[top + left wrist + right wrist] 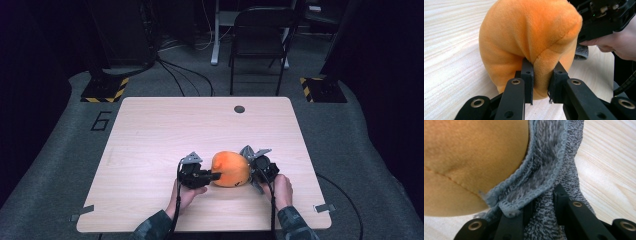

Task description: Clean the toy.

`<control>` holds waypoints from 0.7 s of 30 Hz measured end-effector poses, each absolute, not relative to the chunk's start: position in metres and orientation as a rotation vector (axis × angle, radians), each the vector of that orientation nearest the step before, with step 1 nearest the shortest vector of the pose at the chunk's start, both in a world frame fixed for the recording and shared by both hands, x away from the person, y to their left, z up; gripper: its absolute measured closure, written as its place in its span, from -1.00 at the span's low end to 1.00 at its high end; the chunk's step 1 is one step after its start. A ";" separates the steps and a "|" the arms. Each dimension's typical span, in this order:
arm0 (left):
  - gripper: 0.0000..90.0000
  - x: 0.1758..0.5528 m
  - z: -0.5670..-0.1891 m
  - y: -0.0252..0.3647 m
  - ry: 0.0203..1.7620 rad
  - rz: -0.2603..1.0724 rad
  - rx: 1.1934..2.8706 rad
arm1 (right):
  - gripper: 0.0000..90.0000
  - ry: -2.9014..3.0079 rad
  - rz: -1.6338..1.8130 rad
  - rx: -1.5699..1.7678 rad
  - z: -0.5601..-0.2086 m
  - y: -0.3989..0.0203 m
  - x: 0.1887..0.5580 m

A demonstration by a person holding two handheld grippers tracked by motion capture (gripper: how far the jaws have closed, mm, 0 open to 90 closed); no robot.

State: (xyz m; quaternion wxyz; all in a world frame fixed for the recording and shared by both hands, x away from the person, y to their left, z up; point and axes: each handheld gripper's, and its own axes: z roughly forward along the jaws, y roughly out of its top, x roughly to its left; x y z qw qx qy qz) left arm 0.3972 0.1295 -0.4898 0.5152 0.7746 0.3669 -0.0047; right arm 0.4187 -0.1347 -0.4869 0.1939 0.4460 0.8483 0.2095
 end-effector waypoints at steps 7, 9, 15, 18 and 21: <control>0.70 0.398 -0.490 0.132 0.894 -0.013 1.852 | 0.67 2.275 0.756 1.238 -0.439 -0.143 0.403; 0.69 0.398 -0.490 0.131 0.890 -0.010 1.854 | 0.67 2.225 0.859 1.199 -0.423 -0.142 0.395; 0.69 0.398 -0.490 0.131 0.892 -0.008 1.856 | 0.67 2.221 0.947 1.074 -0.406 -0.117 0.379; 0.68 0.398 -0.491 0.130 0.892 -0.008 1.861 | 0.67 2.243 0.897 1.081 -0.419 -0.111 0.384; 0.66 0.398 -0.491 0.129 0.893 -0.003 1.857 | 0.68 2.252 0.877 1.085 -0.426 -0.111 0.387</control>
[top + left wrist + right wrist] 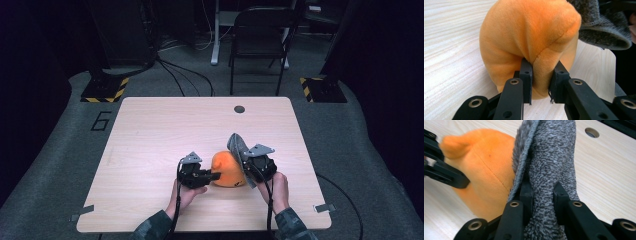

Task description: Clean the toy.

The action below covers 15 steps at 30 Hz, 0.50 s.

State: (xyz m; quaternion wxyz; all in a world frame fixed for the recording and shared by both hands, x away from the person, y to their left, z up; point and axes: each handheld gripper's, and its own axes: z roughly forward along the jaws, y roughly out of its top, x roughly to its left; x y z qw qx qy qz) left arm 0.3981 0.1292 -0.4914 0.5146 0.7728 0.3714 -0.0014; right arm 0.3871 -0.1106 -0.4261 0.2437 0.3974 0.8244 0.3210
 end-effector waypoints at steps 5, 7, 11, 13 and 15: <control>0.66 0.398 -0.491 0.128 0.889 -0.005 1.863 | 0.68 2.251 0.871 1.093 -0.430 -0.112 0.390; 0.66 0.398 -0.491 0.128 0.889 -0.006 1.863 | 0.68 2.253 0.868 1.107 -0.432 -0.111 0.390; 0.63 0.398 -0.492 0.128 0.886 -0.005 1.866 | 0.69 2.262 0.857 1.095 -0.435 -0.112 0.391; 0.59 0.399 -0.492 0.128 0.886 -0.006 1.865 | 0.69 2.259 0.859 1.107 -0.436 -0.111 0.391; 0.49 0.399 -0.491 0.129 0.879 0.000 1.872 | 0.69 2.259 0.853 1.109 -0.437 -0.112 0.391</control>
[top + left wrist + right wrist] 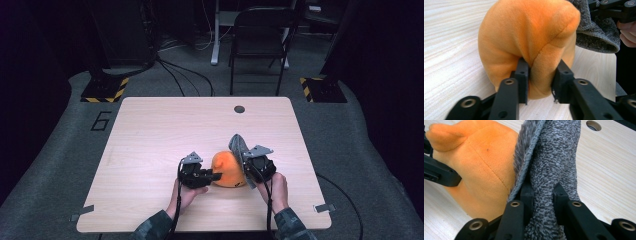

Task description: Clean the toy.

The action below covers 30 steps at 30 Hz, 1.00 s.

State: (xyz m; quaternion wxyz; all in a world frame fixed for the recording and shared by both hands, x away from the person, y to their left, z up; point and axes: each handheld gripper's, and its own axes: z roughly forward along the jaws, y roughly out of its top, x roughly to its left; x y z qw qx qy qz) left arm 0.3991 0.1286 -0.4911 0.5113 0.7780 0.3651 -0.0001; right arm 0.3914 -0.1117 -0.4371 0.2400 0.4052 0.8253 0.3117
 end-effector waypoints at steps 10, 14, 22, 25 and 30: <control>-0.16 0.399 -0.486 0.141 0.865 0.054 1.875 | 0.70 2.259 0.843 1.122 -0.440 -0.114 0.393; -0.35 0.398 -0.485 0.148 0.855 0.084 1.887 | 0.70 2.254 0.839 1.123 -0.440 -0.114 0.392; -0.66 0.400 -0.496 0.154 0.849 0.112 1.913 | 0.70 2.255 0.834 1.118 -0.440 -0.115 0.393; -0.70 0.405 -0.501 0.157 0.855 0.095 1.909 | 0.70 2.255 0.833 1.118 -0.440 -0.115 0.393; -0.61 0.409 -0.510 0.157 0.852 0.090 1.930 | 0.70 2.254 0.826 1.119 -0.440 -0.114 0.393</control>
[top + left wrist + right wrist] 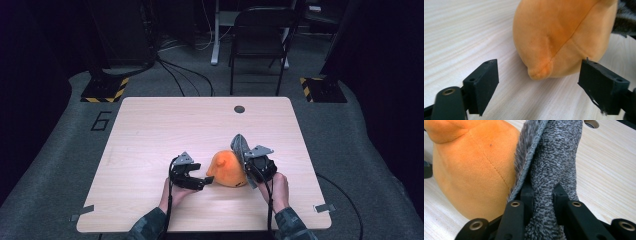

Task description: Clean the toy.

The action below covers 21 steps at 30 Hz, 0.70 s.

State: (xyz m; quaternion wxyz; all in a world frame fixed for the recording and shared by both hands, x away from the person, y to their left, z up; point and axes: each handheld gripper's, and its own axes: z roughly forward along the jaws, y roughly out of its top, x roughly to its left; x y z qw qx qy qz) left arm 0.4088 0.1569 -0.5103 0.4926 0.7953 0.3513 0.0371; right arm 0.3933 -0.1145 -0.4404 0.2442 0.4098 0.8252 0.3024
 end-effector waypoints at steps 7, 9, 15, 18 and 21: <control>-0.36 0.412 -0.517 0.150 0.826 0.064 1.910 | 0.70 2.251 0.824 1.119 -0.441 -0.114 0.394; -0.30 0.412 -0.518 0.149 0.813 0.050 1.908 | 0.70 2.254 0.823 1.115 -0.441 -0.115 0.394; 0.01 0.412 -0.518 0.142 0.788 0.055 1.905 | 0.70 2.256 0.824 1.121 -0.442 -0.115 0.394; 0.23 0.412 -0.518 0.141 0.788 0.067 1.907 | 0.70 2.255 0.818 1.126 -0.442 -0.115 0.394; 0.44 0.411 -0.518 0.141 0.783 0.082 1.910 | 0.70 2.248 0.828 1.125 -0.442 -0.115 0.394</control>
